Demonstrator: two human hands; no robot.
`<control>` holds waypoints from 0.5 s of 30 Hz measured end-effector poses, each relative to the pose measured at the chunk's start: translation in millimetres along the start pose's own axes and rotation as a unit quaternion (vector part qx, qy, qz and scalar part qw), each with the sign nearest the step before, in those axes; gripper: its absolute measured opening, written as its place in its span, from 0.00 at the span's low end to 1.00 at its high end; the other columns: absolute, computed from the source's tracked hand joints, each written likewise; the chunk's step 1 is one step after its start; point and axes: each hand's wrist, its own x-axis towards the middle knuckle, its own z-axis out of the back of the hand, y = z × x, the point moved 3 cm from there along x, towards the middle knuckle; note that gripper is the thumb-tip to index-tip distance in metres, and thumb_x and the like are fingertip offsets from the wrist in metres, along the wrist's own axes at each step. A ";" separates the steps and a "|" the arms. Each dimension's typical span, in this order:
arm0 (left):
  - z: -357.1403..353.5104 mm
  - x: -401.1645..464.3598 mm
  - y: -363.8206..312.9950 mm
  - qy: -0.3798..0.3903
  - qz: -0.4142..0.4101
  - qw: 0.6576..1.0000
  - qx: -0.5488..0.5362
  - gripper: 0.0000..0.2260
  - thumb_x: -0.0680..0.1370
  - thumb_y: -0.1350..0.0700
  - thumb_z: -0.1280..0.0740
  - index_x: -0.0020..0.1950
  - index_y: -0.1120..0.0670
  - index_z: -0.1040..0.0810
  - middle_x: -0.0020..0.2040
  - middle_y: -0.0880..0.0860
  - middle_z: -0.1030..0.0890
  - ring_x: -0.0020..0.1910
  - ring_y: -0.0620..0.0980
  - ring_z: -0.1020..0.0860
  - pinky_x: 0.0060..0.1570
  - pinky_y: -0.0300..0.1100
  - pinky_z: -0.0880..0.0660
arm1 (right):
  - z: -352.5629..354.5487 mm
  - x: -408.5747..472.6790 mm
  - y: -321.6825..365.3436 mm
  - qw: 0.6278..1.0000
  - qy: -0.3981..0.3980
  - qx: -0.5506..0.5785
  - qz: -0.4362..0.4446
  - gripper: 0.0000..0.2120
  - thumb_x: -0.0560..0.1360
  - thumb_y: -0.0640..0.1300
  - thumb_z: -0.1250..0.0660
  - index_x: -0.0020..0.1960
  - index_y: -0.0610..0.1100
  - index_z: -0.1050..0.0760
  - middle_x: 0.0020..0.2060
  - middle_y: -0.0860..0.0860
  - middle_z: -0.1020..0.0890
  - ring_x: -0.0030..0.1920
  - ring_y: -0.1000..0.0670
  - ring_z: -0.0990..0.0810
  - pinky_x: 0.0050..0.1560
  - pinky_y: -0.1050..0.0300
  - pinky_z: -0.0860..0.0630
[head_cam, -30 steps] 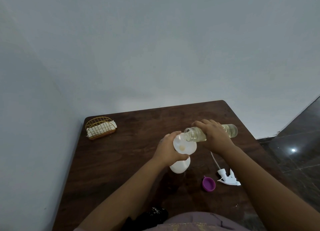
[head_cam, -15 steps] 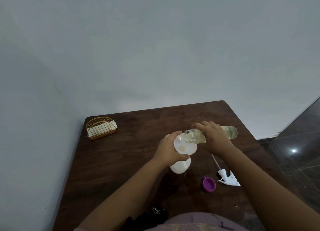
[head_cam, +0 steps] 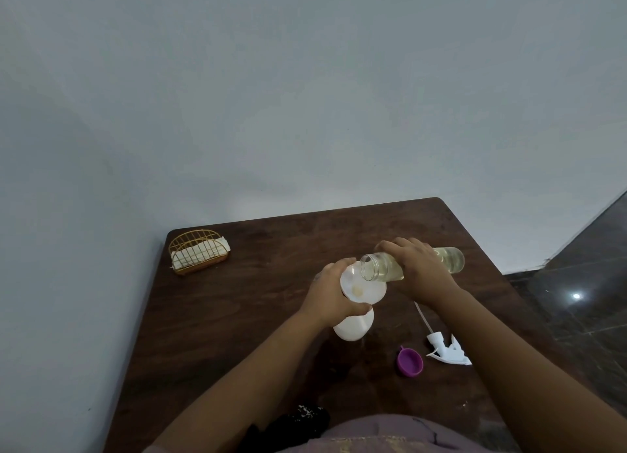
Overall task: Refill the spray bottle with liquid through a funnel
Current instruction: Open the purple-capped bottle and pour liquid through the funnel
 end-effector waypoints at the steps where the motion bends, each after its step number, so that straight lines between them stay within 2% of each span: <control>1: 0.0 0.1 0.0 0.000 0.000 1.000 0.000 0.39 0.63 0.47 0.20 0.72 0.46 0.31 0.65 0.48 0.25 0.63 0.49 0.27 0.61 0.53 0.25 | 0.0 0.1 0.0 1.000 0.000 0.000 0.000 0.19 0.69 0.48 0.27 0.57 0.55 0.27 0.47 0.56 0.23 0.49 0.50 0.26 0.50 0.54 0.33; 15: -0.8 1.4 -0.1 0.000 -0.002 1.000 0.006 0.38 0.64 0.47 0.20 0.72 0.47 0.32 0.66 0.48 0.25 0.63 0.49 0.27 0.61 0.50 0.26 | 0.4 0.7 -0.9 1.000 -0.001 0.000 -0.002 0.19 0.68 0.47 0.27 0.57 0.56 0.27 0.48 0.55 0.22 0.49 0.50 0.26 0.52 0.52 0.31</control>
